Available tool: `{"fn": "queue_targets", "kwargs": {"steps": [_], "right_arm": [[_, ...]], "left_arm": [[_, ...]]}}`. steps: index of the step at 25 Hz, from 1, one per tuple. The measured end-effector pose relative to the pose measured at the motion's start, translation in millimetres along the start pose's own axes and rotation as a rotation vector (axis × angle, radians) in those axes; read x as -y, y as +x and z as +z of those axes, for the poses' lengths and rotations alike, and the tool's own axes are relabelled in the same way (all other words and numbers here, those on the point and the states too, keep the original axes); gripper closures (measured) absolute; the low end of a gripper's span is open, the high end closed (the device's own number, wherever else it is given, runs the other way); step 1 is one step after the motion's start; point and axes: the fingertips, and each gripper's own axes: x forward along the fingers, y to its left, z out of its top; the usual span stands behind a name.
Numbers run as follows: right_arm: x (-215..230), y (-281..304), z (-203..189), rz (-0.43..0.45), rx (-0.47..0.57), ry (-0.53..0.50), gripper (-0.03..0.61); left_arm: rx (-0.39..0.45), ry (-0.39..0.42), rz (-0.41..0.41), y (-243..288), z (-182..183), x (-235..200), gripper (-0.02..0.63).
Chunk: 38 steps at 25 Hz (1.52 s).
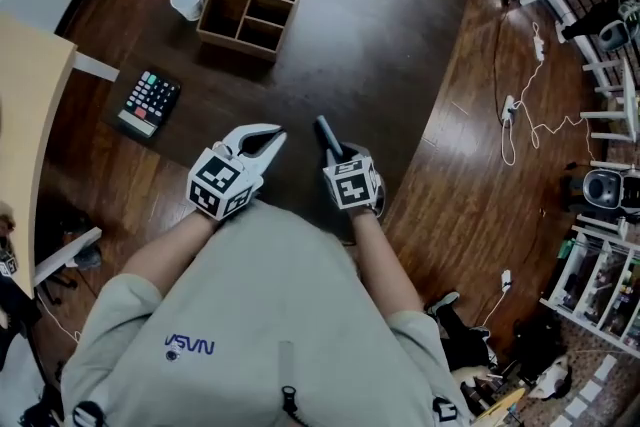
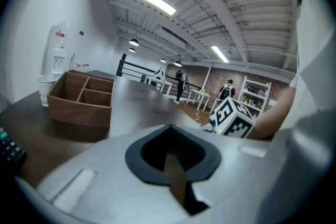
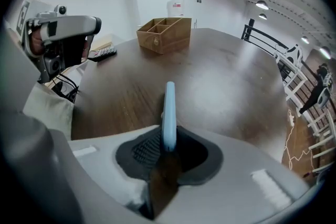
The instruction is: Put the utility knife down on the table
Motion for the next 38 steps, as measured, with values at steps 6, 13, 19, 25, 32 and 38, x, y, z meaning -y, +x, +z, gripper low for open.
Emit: {"fn": "queue_targets", "kwargs": {"steps": [6,13,19,25,32,38], "right_arm": [[2.5,-5.4,-2.4,-0.021,-0.039,-0.002,0.509],[5.9,-7.8,-3.2,-0.032,-0.073,-0.017,0.508],[12.3,-9.7,-2.8,-0.064,-0.072,-0.019,0.494],[22.1,-17.6,-5.1,-0.088,-0.067,-0.001,0.477],[36.0,-23.8,-6.4,-0.113,-0.028,0.009,0.465],[43.9,-36.2,-0.9,-0.125,0.018,0.02,0.462]], "left_arm": [[-0.027,0.008,-0.053,13.8,-2.7,2.8,0.612],[-0.02,-0.002,-0.078,18.4,-1.4,5.8,0.612],[-0.011,-0.008,-0.087,21.1,-3.8,3.7,0.612],[-0.011,-0.007,-0.096,23.6,-2.9,7.5,0.612],[-0.006,-0.01,-0.092,22.3,-1.1,11.9,0.612],[0.005,-0.015,-0.072,22.0,-2.7,14.3,0.612]]}}
